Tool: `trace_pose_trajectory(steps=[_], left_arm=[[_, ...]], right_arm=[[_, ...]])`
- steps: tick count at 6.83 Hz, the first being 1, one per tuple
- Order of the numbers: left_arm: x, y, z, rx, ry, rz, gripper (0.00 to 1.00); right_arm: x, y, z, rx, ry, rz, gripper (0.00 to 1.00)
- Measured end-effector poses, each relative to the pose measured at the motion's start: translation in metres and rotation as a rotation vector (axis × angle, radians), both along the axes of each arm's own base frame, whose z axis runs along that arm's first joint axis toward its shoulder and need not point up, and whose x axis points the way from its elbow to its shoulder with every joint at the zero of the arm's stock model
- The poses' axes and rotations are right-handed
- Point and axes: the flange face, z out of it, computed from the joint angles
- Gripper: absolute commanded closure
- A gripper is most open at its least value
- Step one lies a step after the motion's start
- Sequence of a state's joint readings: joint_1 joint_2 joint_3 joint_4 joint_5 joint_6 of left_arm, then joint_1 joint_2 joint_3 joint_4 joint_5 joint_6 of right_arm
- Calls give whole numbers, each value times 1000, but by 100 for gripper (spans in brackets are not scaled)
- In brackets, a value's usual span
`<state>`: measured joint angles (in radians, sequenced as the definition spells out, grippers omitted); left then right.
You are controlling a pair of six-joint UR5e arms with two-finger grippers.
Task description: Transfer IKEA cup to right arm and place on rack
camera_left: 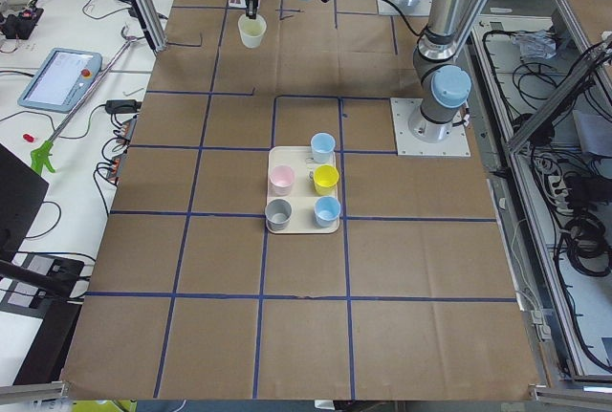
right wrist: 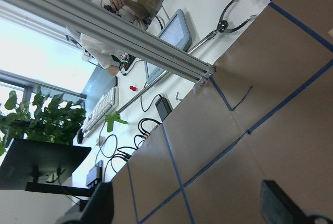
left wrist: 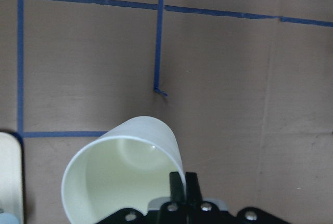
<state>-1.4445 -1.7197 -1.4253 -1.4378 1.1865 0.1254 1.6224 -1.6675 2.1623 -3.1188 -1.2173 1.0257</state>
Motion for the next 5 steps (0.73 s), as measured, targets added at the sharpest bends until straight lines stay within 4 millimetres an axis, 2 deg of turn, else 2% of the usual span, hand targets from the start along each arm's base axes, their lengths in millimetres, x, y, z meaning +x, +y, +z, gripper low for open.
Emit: trace_pose_trajectory(steps=[1,2,3,5], left_arm=[[-12,0,5,-112,107,-50,100],[-22,3,1,-228,198,-97,100],[-30,10,-11,-337,257,-138,100],[-42,31,-61,-591,334,-214,100]], right_arm=[[1,18,-15,-15,-153,-57,0],[1,34,-26,-17,-277,-101,0],[1,44,-35,-7,-349,-129,0],[0,50,-46,23,-381,-155,0]])
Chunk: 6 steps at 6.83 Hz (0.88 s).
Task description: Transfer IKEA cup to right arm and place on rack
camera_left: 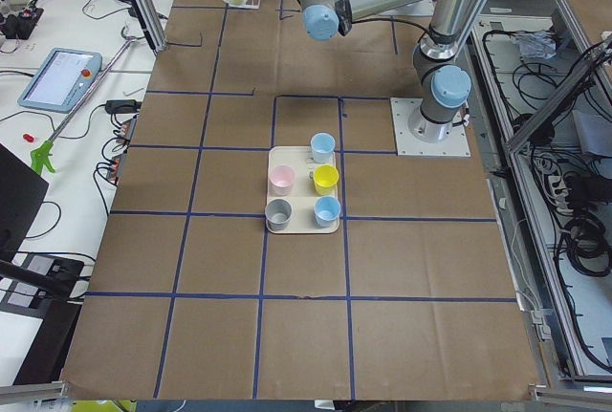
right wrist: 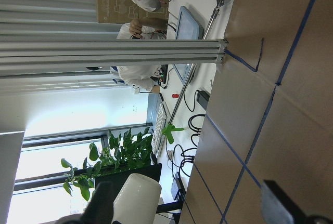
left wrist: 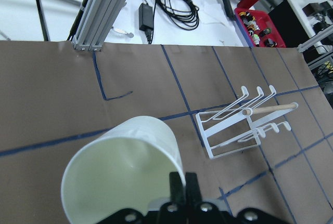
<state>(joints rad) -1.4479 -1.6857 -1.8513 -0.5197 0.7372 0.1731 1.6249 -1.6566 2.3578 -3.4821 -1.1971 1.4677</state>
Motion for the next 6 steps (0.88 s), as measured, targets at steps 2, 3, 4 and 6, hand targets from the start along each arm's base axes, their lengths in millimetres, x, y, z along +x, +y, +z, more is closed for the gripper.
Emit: trace_pose_trajectory(steps=[2,3,4,6], left_arm=[[-12,43,-44,-198,59,-52,100],[-21,60,-59,-281,71,-91,99],[-37,72,-76,-357,76,-136,99],[-68,91,-100,-440,113,-188,99]], right_arm=[[5,1,-8,40,-37,-2,0],[14,1,-14,75,-71,5,0],[26,1,-19,105,-95,20,0],[44,-8,-22,141,-126,43,0]])
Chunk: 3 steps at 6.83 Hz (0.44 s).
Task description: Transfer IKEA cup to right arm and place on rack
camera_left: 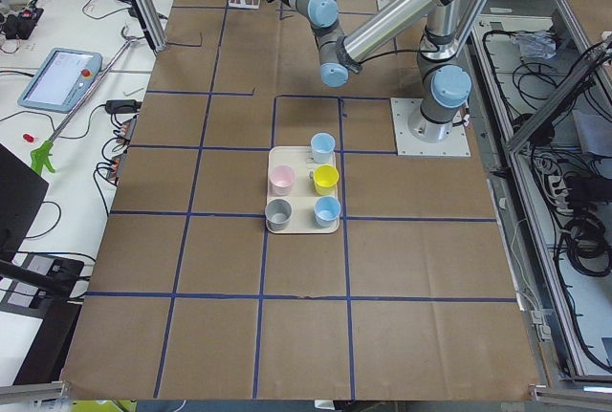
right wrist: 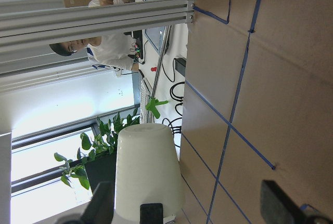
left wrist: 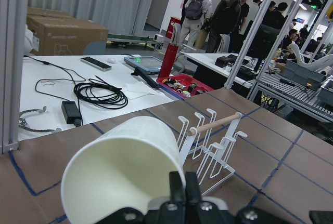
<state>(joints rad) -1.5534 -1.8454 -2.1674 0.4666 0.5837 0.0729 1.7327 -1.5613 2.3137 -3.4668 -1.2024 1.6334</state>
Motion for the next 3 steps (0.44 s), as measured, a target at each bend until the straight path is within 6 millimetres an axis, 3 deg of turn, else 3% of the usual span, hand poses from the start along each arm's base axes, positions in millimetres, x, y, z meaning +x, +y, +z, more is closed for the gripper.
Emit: trace_pose_trajectory(steps=[3], left_arm=[[-9,27,-14,18,26,-11,98]], right_arm=[[13,-27,-4,12,2,22,0]])
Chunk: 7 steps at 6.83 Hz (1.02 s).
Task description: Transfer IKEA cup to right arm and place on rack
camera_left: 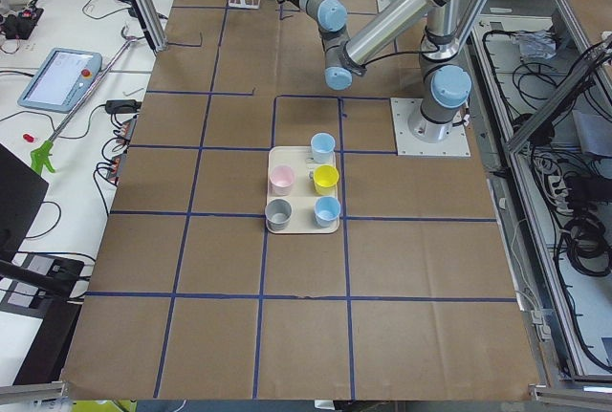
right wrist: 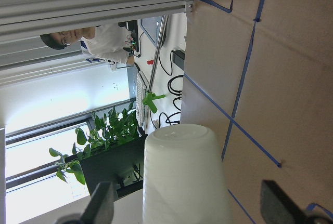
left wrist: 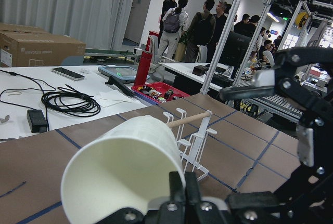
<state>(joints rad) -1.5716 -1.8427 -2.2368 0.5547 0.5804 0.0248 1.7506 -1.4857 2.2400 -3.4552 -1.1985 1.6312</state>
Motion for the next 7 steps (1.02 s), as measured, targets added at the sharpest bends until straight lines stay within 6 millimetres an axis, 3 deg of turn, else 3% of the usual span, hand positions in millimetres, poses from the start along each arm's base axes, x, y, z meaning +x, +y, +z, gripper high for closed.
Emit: trace_pose_trajectory(steps=[3,7], left_arm=[[0,4,1,1,3,0,97],[0,4,1,-1,2,3,97]], right_arm=[[9,-34,-11,10,3,10,0],[35,-55,-18,15,2,48,2]])
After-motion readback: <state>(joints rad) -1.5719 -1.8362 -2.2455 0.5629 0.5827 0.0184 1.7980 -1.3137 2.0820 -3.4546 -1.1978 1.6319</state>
